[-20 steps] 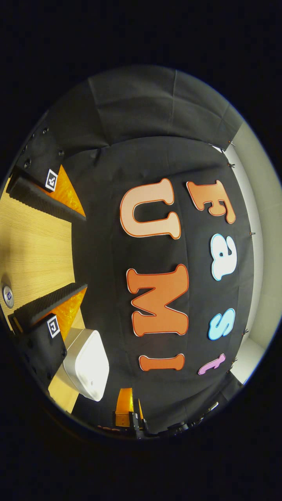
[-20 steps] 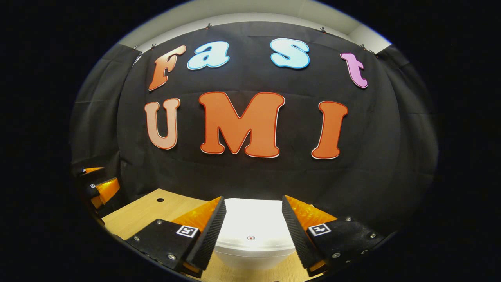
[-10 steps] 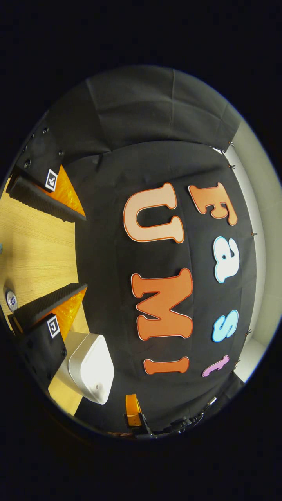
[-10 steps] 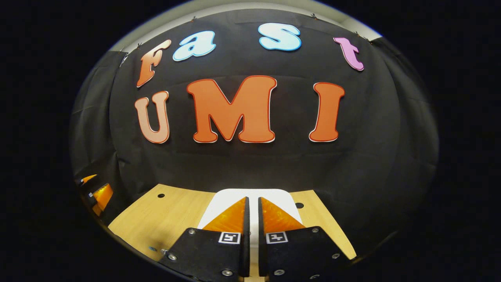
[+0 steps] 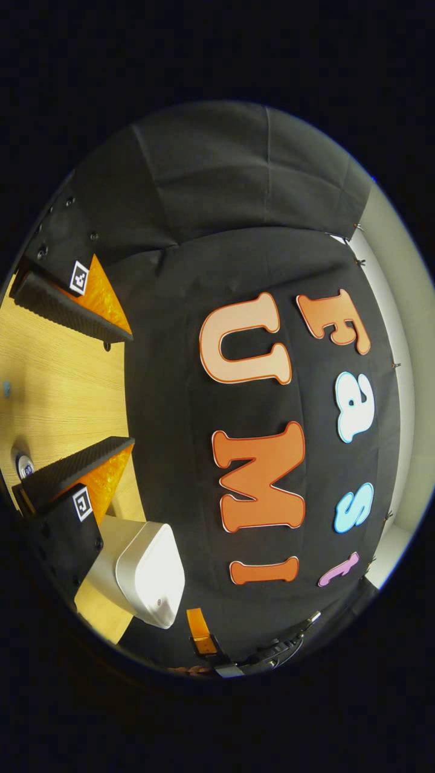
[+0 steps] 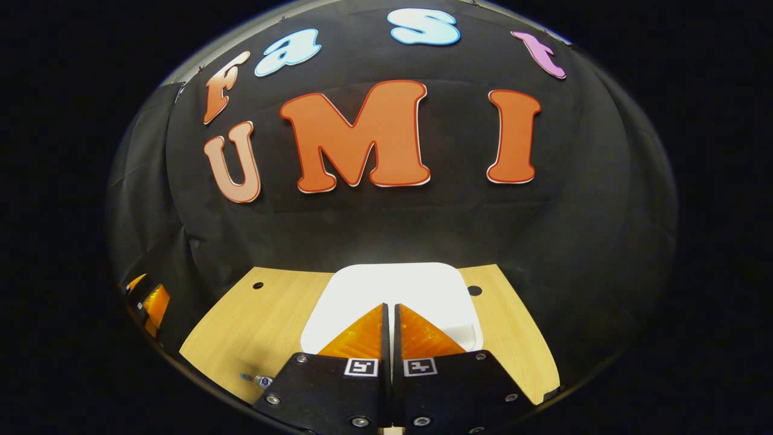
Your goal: Press the lid of the desktop garbage bin to open it, pick up the crumpled paper on the desktop and throw it into the bin, then pick up the pop can on the desktop and drop it into the bin, and finally close the garbage bin lid.
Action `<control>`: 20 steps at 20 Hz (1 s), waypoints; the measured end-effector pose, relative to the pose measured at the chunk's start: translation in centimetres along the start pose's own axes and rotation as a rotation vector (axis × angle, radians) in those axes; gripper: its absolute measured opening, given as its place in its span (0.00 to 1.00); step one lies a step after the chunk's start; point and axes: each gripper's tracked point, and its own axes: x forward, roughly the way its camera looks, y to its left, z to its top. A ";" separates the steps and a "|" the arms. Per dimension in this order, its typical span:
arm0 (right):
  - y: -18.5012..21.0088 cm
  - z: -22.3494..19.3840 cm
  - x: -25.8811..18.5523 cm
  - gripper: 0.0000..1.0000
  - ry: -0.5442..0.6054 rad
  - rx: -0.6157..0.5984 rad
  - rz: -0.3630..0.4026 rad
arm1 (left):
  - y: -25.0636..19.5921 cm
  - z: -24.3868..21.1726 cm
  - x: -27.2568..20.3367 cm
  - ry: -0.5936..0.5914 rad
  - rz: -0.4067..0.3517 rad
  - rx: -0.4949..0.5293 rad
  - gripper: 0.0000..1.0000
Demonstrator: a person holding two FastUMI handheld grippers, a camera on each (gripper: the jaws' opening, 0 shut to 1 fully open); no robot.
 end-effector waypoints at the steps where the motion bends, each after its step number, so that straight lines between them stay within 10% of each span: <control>1: 0.1 -0.6 0.3 0.01 0.020 -0.011 0.001 | 0.2 -0.3 -0.1 0.006 0.009 -0.001 0.99; 14: 0.3 -4.4 1.7 0.01 0.197 -0.031 0.060 | -0.5 -3.1 -1.5 0.085 0.081 -0.008 0.99; 20: 0.6 -2.7 0.8 0.01 0.106 -0.102 0.132 | -0.4 -4.7 -1.7 0.142 0.128 -0.056 0.94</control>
